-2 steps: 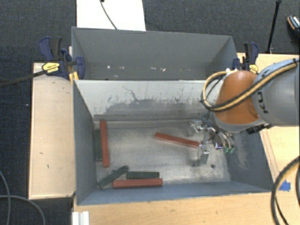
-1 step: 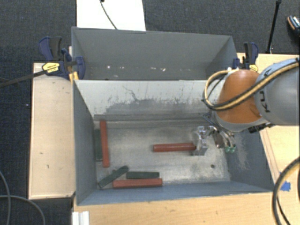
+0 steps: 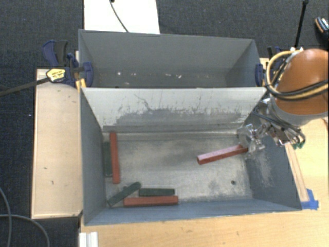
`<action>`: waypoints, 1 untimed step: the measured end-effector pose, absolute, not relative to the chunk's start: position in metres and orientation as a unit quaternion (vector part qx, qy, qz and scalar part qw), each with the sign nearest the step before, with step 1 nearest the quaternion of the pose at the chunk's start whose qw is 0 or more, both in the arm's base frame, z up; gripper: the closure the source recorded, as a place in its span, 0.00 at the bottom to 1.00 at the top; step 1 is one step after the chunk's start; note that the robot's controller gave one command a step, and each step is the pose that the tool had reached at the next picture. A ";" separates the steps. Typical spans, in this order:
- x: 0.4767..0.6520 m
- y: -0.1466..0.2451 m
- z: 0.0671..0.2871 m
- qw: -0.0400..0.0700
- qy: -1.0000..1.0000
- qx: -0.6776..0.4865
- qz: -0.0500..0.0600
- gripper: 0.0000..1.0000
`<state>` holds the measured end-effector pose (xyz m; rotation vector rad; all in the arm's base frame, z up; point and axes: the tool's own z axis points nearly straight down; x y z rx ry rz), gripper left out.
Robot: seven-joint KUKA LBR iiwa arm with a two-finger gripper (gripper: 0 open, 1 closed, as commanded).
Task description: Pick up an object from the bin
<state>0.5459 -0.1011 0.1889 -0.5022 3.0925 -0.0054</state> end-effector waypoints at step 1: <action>0.547 -0.087 0.315 0.006 0.987 -0.163 -0.002 1.00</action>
Offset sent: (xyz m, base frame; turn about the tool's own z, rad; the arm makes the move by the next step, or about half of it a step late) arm -0.0012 0.0144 0.1205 -0.0021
